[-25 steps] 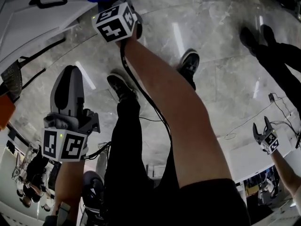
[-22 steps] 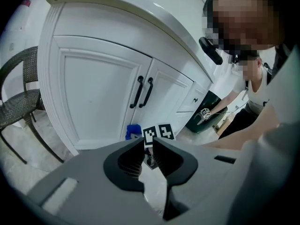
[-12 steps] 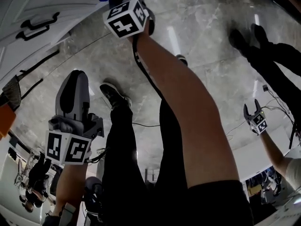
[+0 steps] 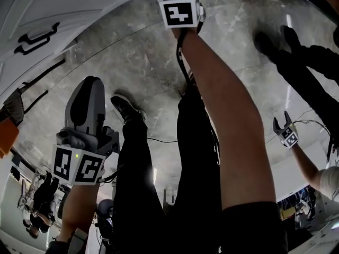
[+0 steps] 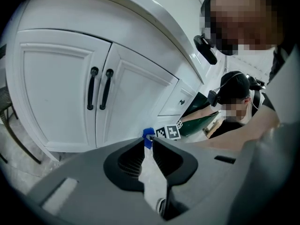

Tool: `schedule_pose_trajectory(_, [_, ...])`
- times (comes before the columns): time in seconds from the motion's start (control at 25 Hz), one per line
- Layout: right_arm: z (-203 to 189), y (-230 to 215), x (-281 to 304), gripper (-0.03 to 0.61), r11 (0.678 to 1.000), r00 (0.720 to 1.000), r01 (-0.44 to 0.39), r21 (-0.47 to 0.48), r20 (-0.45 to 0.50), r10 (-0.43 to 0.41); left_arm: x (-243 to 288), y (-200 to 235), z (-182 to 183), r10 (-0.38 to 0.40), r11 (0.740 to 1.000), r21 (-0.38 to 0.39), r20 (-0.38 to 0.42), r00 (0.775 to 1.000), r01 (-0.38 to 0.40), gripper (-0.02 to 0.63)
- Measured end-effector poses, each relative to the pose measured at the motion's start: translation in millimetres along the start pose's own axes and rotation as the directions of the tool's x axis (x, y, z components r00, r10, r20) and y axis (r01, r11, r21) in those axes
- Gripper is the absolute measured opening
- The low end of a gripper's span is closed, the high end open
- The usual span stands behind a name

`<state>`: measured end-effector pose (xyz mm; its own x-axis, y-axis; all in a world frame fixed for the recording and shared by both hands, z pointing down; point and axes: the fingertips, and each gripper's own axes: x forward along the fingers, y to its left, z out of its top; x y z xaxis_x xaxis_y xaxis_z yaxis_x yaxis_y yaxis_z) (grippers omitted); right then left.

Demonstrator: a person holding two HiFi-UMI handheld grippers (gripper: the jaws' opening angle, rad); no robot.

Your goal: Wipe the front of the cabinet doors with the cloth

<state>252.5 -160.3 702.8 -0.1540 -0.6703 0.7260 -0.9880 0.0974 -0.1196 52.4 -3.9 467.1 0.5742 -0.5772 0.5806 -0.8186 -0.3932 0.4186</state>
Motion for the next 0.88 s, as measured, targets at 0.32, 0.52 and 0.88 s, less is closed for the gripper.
schedule_pose_trajectory(0.32, [-19, 2, -1, 0.086, 0.981, 0.997, 0.082, 0.174, -0.012, -0.081, -27, 41, -1, 0.037, 0.998, -0.044, 0.028, 0.999, -0.035, 0.057])
schedule_pose_trajectory(0.52, [-33, 90, 4, 0.086, 0.978, 1.0, 0.001, 0.21, -0.025, 0.005, -53, 72, -3, 0.076, 0.996, -0.058, 0.052, 0.996, -0.073, 0.057])
schedule_pose_trajectory(0.88, [-27, 265, 23, 0.086, 0.952, 0.951, -0.294, 0.088, -0.068, 0.301, -40, 119, -25, 0.131, 0.991, 0.02, 0.007, 0.991, -0.131, 0.057])
